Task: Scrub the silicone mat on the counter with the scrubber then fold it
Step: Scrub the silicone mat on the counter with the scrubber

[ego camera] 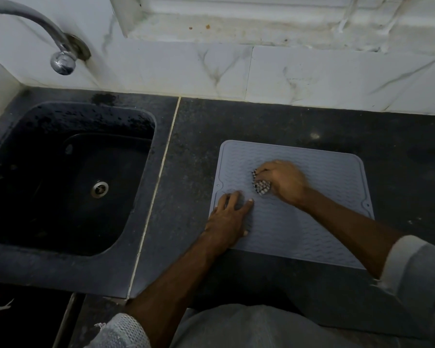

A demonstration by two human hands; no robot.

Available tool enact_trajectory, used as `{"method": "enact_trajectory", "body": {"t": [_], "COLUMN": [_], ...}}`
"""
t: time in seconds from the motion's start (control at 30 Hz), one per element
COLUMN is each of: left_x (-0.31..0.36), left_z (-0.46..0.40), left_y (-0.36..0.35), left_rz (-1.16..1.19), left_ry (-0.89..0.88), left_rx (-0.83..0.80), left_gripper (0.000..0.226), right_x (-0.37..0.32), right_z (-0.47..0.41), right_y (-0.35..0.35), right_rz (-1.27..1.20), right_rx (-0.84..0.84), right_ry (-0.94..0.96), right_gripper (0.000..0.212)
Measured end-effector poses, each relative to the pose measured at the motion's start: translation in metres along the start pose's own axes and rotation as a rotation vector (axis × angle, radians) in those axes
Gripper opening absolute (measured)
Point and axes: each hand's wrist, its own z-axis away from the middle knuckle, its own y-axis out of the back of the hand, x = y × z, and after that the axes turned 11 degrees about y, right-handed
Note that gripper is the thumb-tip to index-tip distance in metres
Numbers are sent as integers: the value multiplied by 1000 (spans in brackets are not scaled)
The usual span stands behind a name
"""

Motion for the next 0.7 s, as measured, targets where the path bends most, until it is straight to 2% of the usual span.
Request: {"method": "enact_trajectory", "body": {"t": [0.1,0.27,0.47,0.7], "left_x": [0,0,2,5], "left_z": [-1,-2,-2,16], "left_y": [0,-1,-1,-5], "left_rz": [-1,-2,26,25], "left_ry": [10,24,28,37], "left_rx": [-16,-19,-22,148], "left_gripper": [89,89,91,87], "right_x": [-19,-39,3,1], "right_z": [-26,-51,-5,1], "right_y": [-2,-15,-7,-10], "right_rz": [-55,-91,-17,2], "right_rx": [103,-31,-13,2], "right_ry": [19,84,106,72], "right_gripper": [37,39,37,45]}}
